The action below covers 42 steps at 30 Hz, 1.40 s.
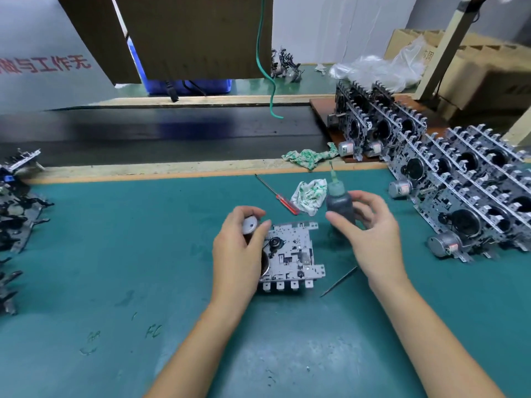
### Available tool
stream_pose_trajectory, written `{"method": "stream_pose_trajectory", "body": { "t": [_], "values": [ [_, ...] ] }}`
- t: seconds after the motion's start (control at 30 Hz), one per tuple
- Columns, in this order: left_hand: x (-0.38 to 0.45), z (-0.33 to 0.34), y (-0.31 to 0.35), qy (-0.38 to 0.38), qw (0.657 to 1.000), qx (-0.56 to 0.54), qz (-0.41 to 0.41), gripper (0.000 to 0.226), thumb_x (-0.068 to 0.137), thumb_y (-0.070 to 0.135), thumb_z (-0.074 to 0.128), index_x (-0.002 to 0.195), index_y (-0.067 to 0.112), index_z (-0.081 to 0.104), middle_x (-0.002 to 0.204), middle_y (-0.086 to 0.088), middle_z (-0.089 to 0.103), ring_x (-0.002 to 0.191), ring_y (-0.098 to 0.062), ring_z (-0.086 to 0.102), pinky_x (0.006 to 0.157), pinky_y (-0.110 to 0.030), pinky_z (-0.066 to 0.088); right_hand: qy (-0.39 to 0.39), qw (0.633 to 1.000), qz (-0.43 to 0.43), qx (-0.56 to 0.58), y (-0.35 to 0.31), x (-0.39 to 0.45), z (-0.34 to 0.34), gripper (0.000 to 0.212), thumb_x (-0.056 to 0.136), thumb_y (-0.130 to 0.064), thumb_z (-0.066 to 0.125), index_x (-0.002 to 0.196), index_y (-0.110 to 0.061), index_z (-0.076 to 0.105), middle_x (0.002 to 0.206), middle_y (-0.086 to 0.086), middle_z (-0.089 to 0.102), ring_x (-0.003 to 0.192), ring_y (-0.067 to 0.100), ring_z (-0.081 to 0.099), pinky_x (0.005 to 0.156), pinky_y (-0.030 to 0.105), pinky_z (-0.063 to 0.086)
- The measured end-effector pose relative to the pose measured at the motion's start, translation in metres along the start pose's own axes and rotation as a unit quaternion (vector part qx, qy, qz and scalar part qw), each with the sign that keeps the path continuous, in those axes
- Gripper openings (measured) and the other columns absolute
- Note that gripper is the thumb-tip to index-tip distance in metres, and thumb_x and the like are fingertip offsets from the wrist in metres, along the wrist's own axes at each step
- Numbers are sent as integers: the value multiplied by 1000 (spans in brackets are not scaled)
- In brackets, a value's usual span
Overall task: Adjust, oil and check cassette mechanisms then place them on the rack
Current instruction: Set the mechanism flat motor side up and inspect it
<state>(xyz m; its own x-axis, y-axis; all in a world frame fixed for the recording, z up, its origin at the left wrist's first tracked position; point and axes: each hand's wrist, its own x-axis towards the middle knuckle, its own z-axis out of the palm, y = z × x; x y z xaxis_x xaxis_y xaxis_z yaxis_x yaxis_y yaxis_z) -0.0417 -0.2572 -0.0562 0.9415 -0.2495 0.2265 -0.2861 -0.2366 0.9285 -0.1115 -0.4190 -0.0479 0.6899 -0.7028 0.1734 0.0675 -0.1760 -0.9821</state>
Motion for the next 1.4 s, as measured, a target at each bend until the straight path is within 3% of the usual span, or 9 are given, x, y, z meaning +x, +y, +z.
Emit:
{"method": "stream_pose_trajectory", "body": {
  "t": [0.27,0.4,0.6,0.73,0.93,1.07,1.2,1.37,1.4],
  "values": [
    [0,-5,3,-55,995,36,-73,26,81,15,73,100,26,60,98,7,66,93,-15,61,83,-29,46,1,998,46,-49,18,8,0,42,81,-4,70,112,-18,45,112,0,56,104,13,57,88,16,43],
    [3,-20,-6,-111,988,-7,-107,35,78,19,76,109,23,60,104,7,66,97,-16,62,90,-32,49,118,940,-262,-182,-4,-11,-6,27,83,-21,66,103,-16,50,92,1,49,81,12,48,77,18,40],
    [6,-29,-15,-157,984,-38,-77,23,79,16,75,101,13,70,96,1,73,91,-13,65,88,-32,51,-351,792,-221,-448,-16,-34,10,106,65,-72,62,149,-22,20,150,-6,28,138,5,18,115,20,12],
    [5,-32,-16,-158,985,-46,-48,19,77,17,77,93,24,71,93,5,73,86,-4,64,85,-25,50,-371,690,-241,-572,-16,-24,18,122,62,-71,68,151,-15,7,155,-1,18,140,15,16,116,27,5],
    [1,-41,-14,-140,988,39,49,25,70,28,81,88,39,67,94,16,68,97,-4,58,85,-18,42,-361,680,-247,-589,-27,-22,26,104,59,-63,73,140,-14,30,125,-1,45,117,19,46,96,34,43],
    [7,-58,-2,-194,978,-65,-30,34,65,58,76,87,32,76,94,10,73,90,-4,66,80,-19,46,-396,735,-217,-506,-44,-27,18,84,52,-70,71,120,-26,48,109,-11,59,100,13,57,85,33,46],
    [11,-69,-3,-319,844,-358,-238,100,65,83,33,104,0,72,113,-20,65,108,-31,59,91,-38,47,-511,852,35,-107,-56,-41,15,63,51,-52,76,107,-25,64,102,-14,70,96,2,64,86,21,49],
    [-9,-50,4,-382,716,-503,-297,116,53,92,53,127,2,53,102,-13,47,84,-8,39,81,-27,36,-557,779,162,238,-47,-67,33,65,65,-66,69,115,-26,64,129,0,60,121,13,55,99,32,46],
    [-10,-48,7,-392,695,-537,-273,113,59,91,48,134,7,50,115,-7,50,136,-12,4,91,-23,32,-543,793,145,234,-44,-70,34,60,69,-66,66,113,-26,67,122,-2,64,116,12,57,98,30,47]
  ]
}}
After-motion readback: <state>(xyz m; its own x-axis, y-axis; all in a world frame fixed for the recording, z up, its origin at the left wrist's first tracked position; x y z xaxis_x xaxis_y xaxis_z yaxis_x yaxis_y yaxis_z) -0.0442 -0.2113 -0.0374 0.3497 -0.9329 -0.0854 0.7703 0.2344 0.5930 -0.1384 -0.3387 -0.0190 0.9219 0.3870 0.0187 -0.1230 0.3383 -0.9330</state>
